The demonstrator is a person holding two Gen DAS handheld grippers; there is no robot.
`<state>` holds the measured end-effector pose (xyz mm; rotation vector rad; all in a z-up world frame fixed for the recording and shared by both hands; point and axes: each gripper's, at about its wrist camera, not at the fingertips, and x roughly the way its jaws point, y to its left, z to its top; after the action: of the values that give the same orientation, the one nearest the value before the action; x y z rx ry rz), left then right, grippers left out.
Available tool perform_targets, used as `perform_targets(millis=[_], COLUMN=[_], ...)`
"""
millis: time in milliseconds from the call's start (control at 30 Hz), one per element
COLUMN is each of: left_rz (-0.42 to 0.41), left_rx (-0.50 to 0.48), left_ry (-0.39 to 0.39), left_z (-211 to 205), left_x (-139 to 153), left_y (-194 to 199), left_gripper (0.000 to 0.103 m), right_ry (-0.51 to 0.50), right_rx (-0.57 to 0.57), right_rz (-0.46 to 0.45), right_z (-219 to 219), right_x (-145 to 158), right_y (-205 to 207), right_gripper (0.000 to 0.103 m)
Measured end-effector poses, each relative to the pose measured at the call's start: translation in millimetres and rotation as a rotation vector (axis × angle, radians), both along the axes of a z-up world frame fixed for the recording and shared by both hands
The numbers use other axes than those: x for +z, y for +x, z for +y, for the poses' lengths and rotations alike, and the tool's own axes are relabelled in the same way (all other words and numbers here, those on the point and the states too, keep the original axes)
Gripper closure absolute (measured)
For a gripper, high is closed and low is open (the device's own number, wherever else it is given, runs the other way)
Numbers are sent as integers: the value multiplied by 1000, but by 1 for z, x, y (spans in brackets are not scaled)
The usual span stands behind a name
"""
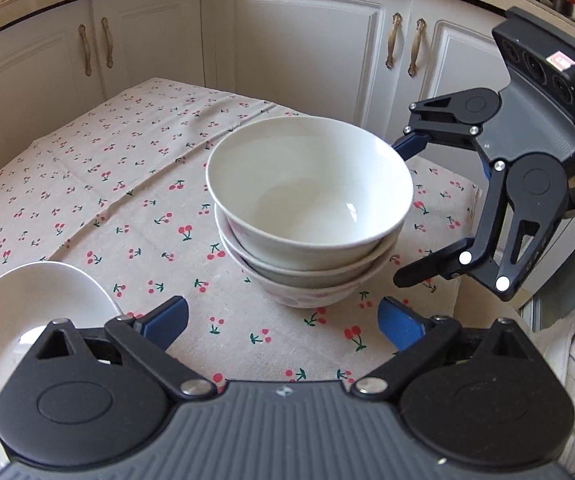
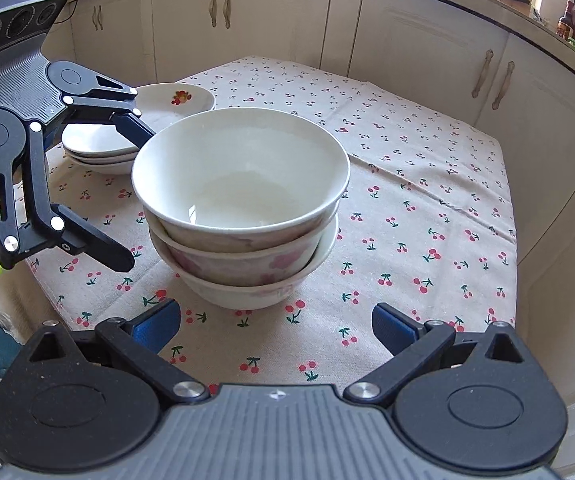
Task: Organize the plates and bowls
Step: 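Lower the white bowl onto the bowl stack with the left tool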
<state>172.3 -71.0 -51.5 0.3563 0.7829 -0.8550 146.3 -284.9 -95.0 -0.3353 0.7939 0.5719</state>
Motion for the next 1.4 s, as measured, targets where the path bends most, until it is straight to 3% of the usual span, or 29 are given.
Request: perform_targets(millis=[700, 1067, 1400], left_rz=[54, 36, 40], left_rx=[-95, -199, -271], left_ry=[65, 32, 51], left_z=[-21, -18, -19], left_x=[-20, -13, -14], left_y=[28, 30, 34], left_gripper=[2, 2, 5], right_ry=[-51, -49, -70], right_rx=[156, 235, 325], right_rz=[32, 36, 28], right_z=[8, 9, 16], right_x=[-10, -7, 2], right_y=[30, 38, 37], right_gripper=[0, 0, 4])
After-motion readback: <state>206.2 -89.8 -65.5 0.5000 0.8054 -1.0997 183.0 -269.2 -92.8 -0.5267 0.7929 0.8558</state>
